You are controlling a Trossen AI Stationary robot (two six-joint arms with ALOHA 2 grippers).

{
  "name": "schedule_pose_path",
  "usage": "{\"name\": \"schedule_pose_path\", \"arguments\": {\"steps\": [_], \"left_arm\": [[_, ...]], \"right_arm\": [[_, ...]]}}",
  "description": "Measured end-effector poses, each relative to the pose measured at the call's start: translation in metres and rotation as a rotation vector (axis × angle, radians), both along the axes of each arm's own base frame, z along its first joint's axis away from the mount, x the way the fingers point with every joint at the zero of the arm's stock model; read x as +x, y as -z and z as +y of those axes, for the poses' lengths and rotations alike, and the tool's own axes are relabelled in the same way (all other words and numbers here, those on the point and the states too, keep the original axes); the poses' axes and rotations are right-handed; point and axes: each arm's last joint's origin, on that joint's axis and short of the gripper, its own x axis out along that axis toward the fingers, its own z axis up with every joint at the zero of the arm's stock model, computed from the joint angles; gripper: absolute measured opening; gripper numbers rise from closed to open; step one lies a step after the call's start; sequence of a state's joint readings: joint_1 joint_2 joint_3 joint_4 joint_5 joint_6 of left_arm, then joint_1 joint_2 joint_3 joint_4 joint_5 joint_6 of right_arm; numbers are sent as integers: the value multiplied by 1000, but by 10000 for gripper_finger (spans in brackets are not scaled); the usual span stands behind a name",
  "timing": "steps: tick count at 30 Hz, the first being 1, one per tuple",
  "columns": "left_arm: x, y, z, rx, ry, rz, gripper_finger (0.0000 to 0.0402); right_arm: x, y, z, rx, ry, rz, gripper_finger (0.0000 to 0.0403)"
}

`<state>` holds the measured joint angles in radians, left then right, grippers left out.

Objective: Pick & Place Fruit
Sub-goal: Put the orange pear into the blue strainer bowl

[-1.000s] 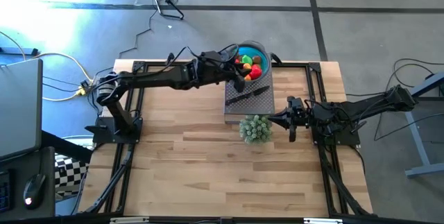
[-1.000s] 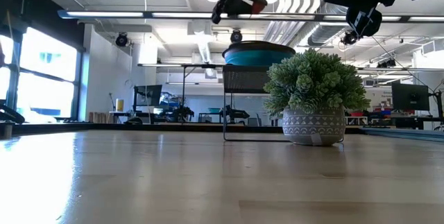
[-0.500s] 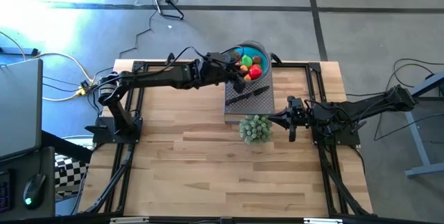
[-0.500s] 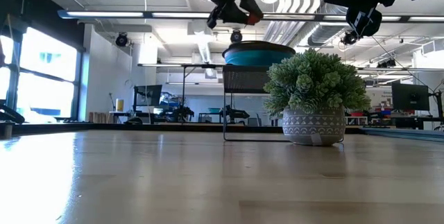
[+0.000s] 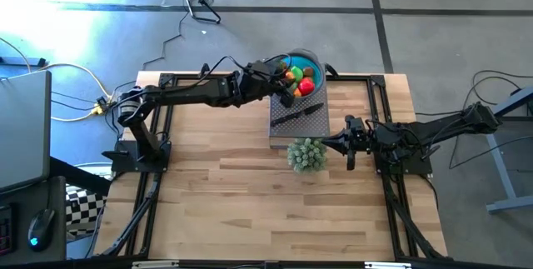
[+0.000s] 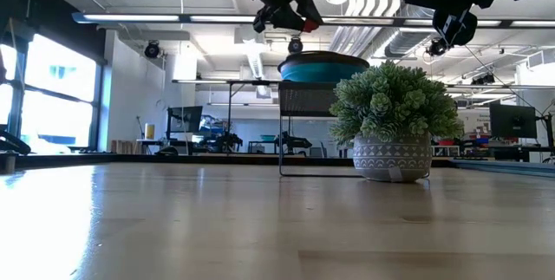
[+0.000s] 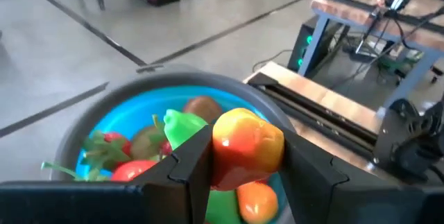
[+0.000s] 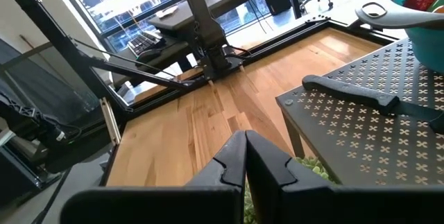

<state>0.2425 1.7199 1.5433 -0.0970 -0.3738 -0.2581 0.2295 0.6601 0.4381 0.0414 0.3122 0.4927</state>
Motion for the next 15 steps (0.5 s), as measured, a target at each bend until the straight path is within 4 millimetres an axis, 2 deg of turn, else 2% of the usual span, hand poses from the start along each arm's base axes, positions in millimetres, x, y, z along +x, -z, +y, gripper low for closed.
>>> {"name": "schedule_pose_path", "arguments": {"steps": [5, 11, 15], "left_arm": [[4, 4, 7, 3, -11, -18, 142], [16, 29, 19, -27, -5, 29, 143], [18, 28, 16, -31, 16, 16, 148]], "right_arm": [[0, 0, 0, 0, 0, 0, 3], [0, 0, 0, 5, 0, -1, 3], [0, 0, 0, 7, -11, 0, 3]]}}
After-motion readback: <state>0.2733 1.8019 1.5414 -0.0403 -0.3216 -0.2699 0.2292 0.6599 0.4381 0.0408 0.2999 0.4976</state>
